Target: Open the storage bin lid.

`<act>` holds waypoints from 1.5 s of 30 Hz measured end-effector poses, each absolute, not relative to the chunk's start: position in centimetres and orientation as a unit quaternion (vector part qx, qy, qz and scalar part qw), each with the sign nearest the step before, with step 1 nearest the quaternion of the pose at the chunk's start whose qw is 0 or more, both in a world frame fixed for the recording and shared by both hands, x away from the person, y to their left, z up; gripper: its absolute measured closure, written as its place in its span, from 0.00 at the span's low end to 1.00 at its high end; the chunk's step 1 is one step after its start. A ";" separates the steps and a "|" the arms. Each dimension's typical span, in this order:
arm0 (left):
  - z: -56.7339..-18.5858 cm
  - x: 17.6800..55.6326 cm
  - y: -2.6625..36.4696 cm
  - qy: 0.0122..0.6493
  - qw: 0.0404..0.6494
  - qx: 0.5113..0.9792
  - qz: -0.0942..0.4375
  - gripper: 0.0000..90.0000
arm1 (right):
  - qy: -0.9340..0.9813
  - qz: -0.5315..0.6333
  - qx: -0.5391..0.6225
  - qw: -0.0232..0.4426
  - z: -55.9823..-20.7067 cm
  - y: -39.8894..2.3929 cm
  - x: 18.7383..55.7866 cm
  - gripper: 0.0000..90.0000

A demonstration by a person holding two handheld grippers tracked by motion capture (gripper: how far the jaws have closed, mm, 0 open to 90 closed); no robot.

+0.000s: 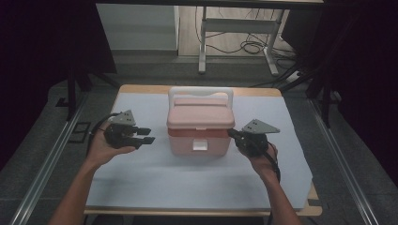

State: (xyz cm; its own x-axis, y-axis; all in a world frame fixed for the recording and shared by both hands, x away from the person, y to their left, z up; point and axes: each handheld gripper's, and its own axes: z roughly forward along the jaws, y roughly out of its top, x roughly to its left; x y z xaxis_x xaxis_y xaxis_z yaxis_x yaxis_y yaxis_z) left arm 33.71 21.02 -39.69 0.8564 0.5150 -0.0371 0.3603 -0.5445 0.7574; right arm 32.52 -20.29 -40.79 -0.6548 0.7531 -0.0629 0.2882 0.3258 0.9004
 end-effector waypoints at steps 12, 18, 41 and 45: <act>-41.0 32.9 19.5 0.255 0.394 0.878 0.094 0.95 | 0.777 0.473 0.335 0.245 -40.7 -20.2 32.6 1.00; -41.0 32.4 18.3 0.251 0.399 0.877 0.095 1.00 | 0.776 0.474 0.337 0.243 -40.8 -20.2 32.5 1.00; -41.8 32.2 13.4 0.222 0.423 0.874 0.085 1.00 | 0.779 0.471 0.338 0.241 -40.7 -20.2 32.6 1.00; -41.6 32.2 12.5 0.215 0.435 0.870 0.083 1.00 | 0.779 0.471 0.338 0.240 -40.7 -20.2 32.6 1.00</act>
